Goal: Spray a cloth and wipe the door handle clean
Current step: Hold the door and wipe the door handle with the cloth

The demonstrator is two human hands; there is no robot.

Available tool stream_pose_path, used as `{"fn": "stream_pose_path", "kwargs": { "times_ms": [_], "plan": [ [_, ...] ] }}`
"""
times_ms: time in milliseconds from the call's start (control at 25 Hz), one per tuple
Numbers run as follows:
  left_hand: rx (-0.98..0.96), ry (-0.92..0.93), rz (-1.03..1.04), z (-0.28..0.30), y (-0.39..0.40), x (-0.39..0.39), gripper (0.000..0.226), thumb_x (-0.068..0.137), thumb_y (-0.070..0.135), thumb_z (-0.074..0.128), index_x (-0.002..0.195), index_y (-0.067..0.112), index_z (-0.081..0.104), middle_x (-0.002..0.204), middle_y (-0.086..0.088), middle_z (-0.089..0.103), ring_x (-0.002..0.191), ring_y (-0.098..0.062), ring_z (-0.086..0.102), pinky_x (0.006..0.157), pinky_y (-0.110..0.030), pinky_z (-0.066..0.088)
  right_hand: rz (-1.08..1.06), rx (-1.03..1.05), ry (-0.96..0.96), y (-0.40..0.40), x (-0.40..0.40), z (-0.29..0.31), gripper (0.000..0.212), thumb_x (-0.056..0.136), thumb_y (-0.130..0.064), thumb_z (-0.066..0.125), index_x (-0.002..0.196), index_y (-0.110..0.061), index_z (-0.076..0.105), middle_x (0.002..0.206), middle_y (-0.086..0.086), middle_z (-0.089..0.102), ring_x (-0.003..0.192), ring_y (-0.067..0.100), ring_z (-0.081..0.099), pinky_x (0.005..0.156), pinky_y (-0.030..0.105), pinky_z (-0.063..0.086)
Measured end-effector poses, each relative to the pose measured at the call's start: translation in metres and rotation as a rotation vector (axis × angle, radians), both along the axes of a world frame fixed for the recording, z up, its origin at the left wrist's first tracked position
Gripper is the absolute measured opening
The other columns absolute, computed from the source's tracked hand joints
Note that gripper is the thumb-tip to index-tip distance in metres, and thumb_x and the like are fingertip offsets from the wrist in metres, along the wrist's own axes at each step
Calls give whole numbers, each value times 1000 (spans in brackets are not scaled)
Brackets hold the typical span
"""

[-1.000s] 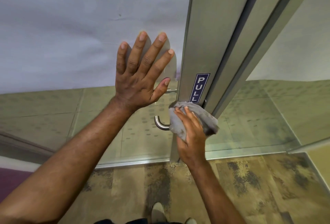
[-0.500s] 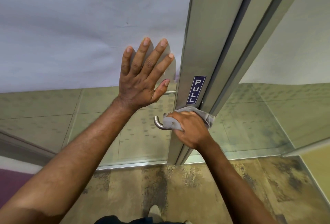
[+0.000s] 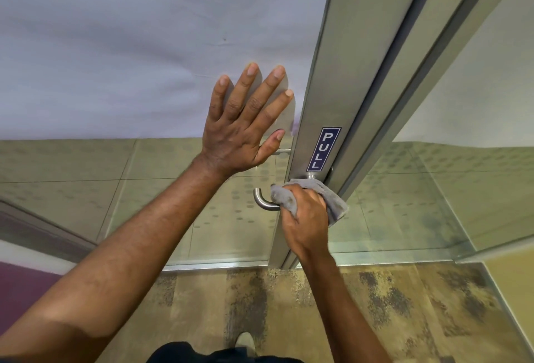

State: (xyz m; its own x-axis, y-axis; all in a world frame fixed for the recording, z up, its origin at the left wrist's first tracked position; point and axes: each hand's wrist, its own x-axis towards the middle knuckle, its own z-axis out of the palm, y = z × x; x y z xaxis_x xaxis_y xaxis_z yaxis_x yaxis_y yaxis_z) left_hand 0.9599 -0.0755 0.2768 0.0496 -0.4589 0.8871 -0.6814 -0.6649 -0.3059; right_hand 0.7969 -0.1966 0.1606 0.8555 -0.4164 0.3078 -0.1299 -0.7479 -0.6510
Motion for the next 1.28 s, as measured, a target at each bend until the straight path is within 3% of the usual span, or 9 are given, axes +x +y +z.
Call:
{"fn": "stream_pose_path", "kwargs": {
  "times_ms": [80,200,320,480,800,960,1040,1160,1280],
  "plan": [
    [4,-5,1,0,0,0,61,100,47,40,154,19,46,161,-8,40,159,-28,7,128,-51,4,15,-245,133,5,9,15,42,99,-42,32,117,-34,69,105,-7,74,96,15,66,84,33,54],
    [5,-6,-1,0,0,0,60,100,48,39,153,19,48,161,-8,40,159,-27,7,127,-51,5,-65,-224,246,33,23,31,39,97,-44,37,117,-24,65,98,2,76,86,23,70,75,36,58],
    [-7,-7,-11,1,-1,0,60,100,48,39,152,18,50,160,-8,41,159,-27,7,127,-51,6,-135,-60,187,54,30,36,31,95,-34,59,120,-16,62,105,6,76,96,30,69,86,41,54],
    [-9,-7,-4,0,0,2,60,101,48,39,153,18,48,160,-8,40,159,-27,7,127,-51,6,-200,84,103,71,36,37,30,93,-25,60,121,-16,59,114,4,70,109,27,61,97,43,49],
    [11,6,-26,4,2,-2,60,101,47,40,153,18,48,161,-8,43,151,-36,26,125,-52,9,369,-208,-71,26,-14,-18,51,93,-16,59,143,-15,56,155,3,52,148,16,39,129,36,17],
    [8,19,-31,4,3,-5,61,100,46,45,154,19,47,163,-7,33,152,-34,24,127,-51,7,254,7,-90,-7,-25,-25,55,105,-35,49,153,-52,32,157,-36,32,147,-11,27,127,30,21],
    [24,22,-28,4,4,-4,61,101,47,44,155,19,45,164,-6,31,153,-34,23,127,-51,7,147,166,-83,-11,-26,-31,50,104,-52,49,148,-66,29,149,-47,32,141,-19,30,126,42,28],
    [36,33,-30,4,5,-6,61,102,47,42,156,19,42,165,-6,30,153,-35,25,127,-51,7,17,304,-148,-1,-32,-18,55,93,-9,58,143,-31,57,147,-13,56,140,4,48,118,49,40],
    [32,50,-48,4,6,-7,61,102,45,44,156,19,42,166,-6,29,154,-34,22,127,-51,6,-98,705,-289,8,-36,13,41,99,-7,49,126,-27,72,134,0,70,132,20,61,117,51,43]
  ]
}}
